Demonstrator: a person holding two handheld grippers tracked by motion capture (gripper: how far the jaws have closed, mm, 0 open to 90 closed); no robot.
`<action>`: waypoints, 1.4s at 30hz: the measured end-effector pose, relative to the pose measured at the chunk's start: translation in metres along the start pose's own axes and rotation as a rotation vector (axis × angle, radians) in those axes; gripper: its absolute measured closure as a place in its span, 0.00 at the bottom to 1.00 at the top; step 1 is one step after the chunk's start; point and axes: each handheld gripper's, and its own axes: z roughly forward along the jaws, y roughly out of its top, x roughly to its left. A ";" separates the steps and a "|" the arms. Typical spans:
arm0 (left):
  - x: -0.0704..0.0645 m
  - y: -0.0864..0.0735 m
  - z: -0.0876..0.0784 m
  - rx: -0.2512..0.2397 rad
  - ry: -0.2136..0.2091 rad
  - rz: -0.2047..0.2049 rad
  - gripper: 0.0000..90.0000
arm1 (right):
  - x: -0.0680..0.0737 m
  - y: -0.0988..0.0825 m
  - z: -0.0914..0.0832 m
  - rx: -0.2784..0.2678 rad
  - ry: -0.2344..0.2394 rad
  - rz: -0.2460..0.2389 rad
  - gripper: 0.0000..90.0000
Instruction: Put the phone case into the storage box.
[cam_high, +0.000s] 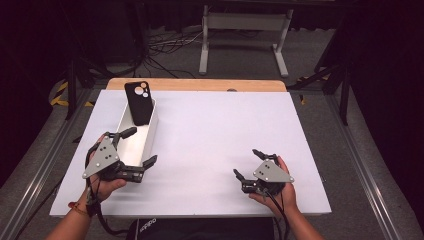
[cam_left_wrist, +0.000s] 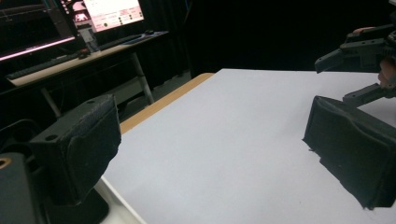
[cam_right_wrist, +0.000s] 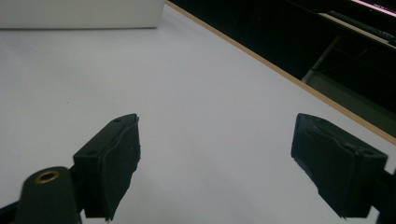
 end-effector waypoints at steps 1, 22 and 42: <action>-0.003 0.000 0.001 -0.001 -0.002 0.003 0.05 | 0.000 0.000 0.000 -0.001 0.002 -0.002 0.18; -0.042 -0.012 0.007 -0.006 -0.047 0.004 0.05 | 0.006 0.004 -0.006 -0.019 0.026 -0.017 0.18; -0.053 -0.042 0.031 0.114 -0.087 0.014 0.04 | 0.006 0.003 -0.008 -0.026 0.030 -0.017 0.17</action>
